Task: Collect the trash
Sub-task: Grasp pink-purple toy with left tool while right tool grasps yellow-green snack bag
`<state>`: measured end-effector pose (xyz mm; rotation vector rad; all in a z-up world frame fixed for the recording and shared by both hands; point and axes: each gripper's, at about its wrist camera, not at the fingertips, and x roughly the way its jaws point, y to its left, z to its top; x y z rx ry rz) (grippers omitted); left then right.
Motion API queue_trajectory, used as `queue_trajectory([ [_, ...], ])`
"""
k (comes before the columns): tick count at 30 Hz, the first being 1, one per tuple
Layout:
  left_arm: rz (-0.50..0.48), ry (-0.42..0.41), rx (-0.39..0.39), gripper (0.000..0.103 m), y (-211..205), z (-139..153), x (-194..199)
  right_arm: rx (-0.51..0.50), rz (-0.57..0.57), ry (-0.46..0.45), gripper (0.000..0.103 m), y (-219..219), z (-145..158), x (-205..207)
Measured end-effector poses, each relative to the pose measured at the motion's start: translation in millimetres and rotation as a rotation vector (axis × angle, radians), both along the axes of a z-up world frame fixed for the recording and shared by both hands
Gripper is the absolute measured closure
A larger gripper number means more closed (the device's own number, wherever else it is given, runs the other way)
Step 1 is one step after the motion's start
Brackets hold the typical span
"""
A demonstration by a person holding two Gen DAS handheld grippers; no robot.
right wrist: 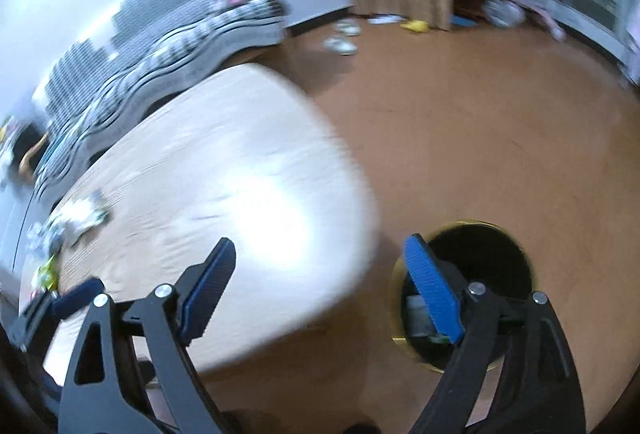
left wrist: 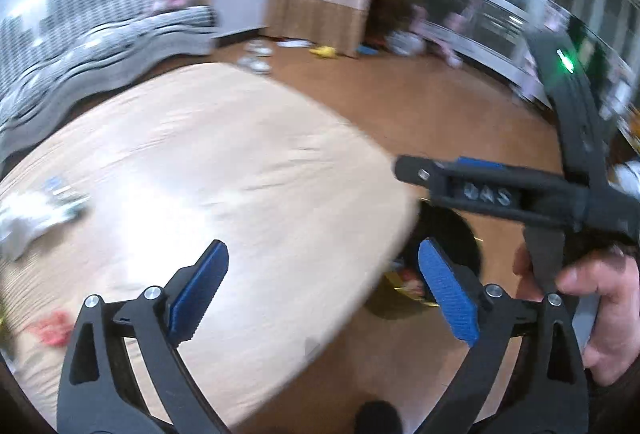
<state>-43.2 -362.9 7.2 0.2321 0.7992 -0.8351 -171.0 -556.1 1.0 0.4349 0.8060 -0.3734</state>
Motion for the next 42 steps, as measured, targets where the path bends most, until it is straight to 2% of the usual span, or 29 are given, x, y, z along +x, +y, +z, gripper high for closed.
queue_trajectory([
  [9,0.425,0.000,0.056,0.010,192,5,72,-0.030,0.352,0.006,0.020,178,8,112],
  [12,0.567,0.032,0.056,0.010,266,1,87,-0.022,0.452,0.008,0.020,237,7,141],
  [16,0.697,0.054,0.049,0.010,334,-4,99,-0.016,0.555,0.027,0.020,303,2,170],
  [20,0.759,0.083,0.043,0.010,383,-15,106,0.019,0.646,0.054,0.020,352,-8,192],
  [23,0.791,0.120,0.052,0.010,405,-26,115,0.063,0.688,0.070,0.020,382,-13,210],
  [26,0.811,0.173,0.014,0.010,422,-33,120,0.107,0.705,0.084,0.020,401,-19,227],
  [32,0.794,0.169,0.017,0.010,435,-43,119,0.122,0.742,0.126,0.020,437,-38,252],
  [37,0.797,0.208,-0.014,0.009,438,-50,125,0.160,0.753,0.123,0.020,445,-46,264],
  [38,0.795,0.213,-0.013,0.009,437,-51,129,0.156,0.753,0.121,0.024,446,-47,266],
  [39,0.793,0.216,-0.009,0.009,435,-53,132,0.161,0.757,0.123,0.047,447,-47,268],
  [40,0.790,0.217,-0.004,0.009,434,-55,134,0.184,0.766,0.119,0.055,447,-47,269],
  [42,0.790,0.224,0.008,0.009,433,-59,138,0.161,0.755,0.112,0.057,447,-42,266],
])
